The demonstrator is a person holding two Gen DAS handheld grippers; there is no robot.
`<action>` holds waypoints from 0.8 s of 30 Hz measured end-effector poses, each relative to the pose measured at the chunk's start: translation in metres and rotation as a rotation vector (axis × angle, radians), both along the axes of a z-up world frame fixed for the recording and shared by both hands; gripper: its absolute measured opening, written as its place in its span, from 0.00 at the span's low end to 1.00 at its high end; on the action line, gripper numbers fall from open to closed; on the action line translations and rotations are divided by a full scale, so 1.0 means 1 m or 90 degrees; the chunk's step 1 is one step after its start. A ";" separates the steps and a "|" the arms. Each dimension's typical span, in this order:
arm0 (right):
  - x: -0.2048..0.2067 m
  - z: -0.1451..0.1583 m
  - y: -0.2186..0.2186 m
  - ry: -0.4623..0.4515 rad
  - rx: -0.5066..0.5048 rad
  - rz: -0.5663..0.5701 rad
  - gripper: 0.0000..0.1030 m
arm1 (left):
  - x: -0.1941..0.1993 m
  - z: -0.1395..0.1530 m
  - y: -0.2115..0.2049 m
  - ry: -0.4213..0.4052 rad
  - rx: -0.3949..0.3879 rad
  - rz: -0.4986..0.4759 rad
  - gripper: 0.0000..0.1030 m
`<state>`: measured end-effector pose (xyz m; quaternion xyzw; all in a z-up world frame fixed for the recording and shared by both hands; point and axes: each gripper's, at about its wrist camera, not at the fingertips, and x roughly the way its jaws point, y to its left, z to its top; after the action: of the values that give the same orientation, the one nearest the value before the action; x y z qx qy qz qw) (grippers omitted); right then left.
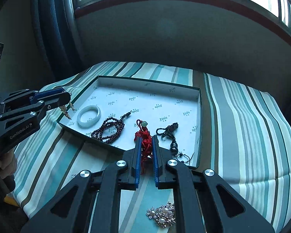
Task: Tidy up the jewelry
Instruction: 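Carry the silver chain and red cord pendant toward the tray with both tools, then lower both held items into the tray and open both tools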
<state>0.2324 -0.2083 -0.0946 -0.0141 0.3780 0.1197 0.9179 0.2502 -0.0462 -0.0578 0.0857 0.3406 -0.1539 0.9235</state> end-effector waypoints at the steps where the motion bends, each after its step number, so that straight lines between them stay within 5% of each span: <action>1: 0.005 0.002 0.000 -0.005 -0.001 -0.001 0.10 | 0.005 0.002 -0.003 -0.006 0.000 -0.003 0.16; 11: 0.063 0.003 -0.010 -0.019 -0.006 -0.018 0.10 | 0.059 0.000 -0.040 -0.019 -0.026 -0.014 0.16; 24: 0.127 -0.053 -0.004 0.047 -0.016 -0.027 0.10 | 0.126 -0.065 -0.050 0.058 0.014 0.022 0.16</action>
<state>0.3595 -0.2122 -0.1473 -0.0131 0.4132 0.0961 0.9055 0.3763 -0.0966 -0.1227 0.0831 0.3858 -0.1380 0.9084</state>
